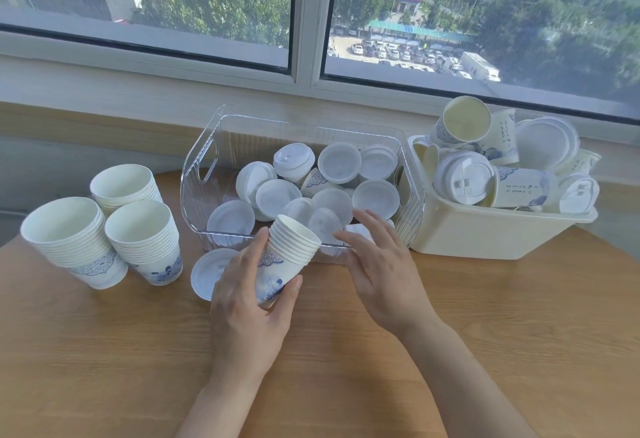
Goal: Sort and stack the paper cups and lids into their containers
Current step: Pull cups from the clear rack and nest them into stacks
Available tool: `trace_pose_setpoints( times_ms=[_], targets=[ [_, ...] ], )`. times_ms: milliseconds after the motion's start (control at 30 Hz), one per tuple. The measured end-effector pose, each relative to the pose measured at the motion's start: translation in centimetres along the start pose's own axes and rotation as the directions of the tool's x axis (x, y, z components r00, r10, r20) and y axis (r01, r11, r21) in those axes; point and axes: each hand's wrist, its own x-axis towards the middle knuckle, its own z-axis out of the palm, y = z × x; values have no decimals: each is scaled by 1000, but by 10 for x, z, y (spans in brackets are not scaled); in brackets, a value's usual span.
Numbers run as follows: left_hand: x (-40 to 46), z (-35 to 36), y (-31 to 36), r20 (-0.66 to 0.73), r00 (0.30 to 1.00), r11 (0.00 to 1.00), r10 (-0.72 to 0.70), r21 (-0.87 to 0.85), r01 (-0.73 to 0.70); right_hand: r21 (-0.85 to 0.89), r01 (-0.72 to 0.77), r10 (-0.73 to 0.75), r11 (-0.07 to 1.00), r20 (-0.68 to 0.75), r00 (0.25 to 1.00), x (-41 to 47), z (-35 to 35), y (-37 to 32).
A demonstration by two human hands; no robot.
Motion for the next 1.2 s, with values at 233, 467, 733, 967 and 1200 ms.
trace_pose_setpoints(
  times_ms=[233, 467, 733, 967, 1200],
  targets=[
    [-4, 5, 2, 75, 995, 997, 73, -19, -71, -243, -111, 124, 964, 40, 991, -19, -5, -10],
    [-2, 3, 1, 71, 996, 998, 53, -23, -51, -209, -67, 91, 976, 108, 990, -7, 9, -18],
    [-3, 2, 2, 78, 996, 999, 42, -15, -41, -200, -86, 111, 976, 118, 987, 0, 7, -17],
    [-2, 2, 2, 78, 996, 999, 44, -19, -43, -82, -66, 72, 994, 77, 994, 9, 6, -11],
    [-2, 1, 2, 80, 996, 999, 49, -19, -48, 5, -144, 143, 990, -136, 980, 3, 0, -11]
  ],
)
